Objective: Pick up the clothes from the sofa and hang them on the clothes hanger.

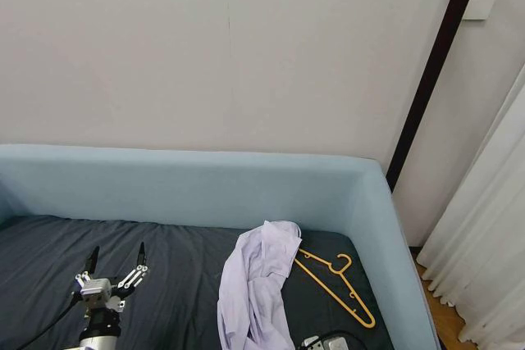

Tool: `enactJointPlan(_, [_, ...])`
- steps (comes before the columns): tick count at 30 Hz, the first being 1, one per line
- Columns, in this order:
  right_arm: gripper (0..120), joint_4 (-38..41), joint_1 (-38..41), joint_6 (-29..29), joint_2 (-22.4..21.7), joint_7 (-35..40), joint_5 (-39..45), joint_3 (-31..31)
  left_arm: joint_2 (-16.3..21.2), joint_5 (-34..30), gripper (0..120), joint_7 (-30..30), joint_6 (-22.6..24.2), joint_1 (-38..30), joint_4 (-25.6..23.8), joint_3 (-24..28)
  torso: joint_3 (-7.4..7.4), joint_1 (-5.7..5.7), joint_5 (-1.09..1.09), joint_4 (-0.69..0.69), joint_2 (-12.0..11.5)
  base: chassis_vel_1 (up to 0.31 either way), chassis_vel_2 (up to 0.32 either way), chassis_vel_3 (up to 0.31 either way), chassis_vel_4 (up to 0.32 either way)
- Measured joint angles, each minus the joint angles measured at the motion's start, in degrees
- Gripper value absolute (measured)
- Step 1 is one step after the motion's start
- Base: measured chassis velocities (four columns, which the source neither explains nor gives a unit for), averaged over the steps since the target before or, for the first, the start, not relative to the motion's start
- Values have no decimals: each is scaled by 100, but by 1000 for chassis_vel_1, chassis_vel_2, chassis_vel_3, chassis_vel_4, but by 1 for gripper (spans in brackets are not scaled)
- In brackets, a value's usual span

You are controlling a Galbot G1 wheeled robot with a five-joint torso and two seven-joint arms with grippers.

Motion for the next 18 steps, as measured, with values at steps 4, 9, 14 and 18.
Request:
enactJointPlan(4, [97,-368,350,310,221,-327,239,253,-26,33,100,-5,-2,-16,26,13,0,0,-1,1,0,0,0,0,0])
enactJointPlan(9, [100,-2013,1041,1586,952,-1851,11,797,-23,88,100,-5,-4,-7,72,-5,1,0,3,3,-1,0,0,0,0])
enactJointPlan(14, [100,-3314,1715,1353,1780,-1423,341,1304,18,113,100,-10,12,9,82,-74,2,1,1,0,-1,0,0,0,0])
enactJointPlan(18, [100,-4088,2254,1007,2447,-1096,582,1692,12,149,100,-37,22,53,80,-118,1,1,-1,5,-1,0,0,0,0])
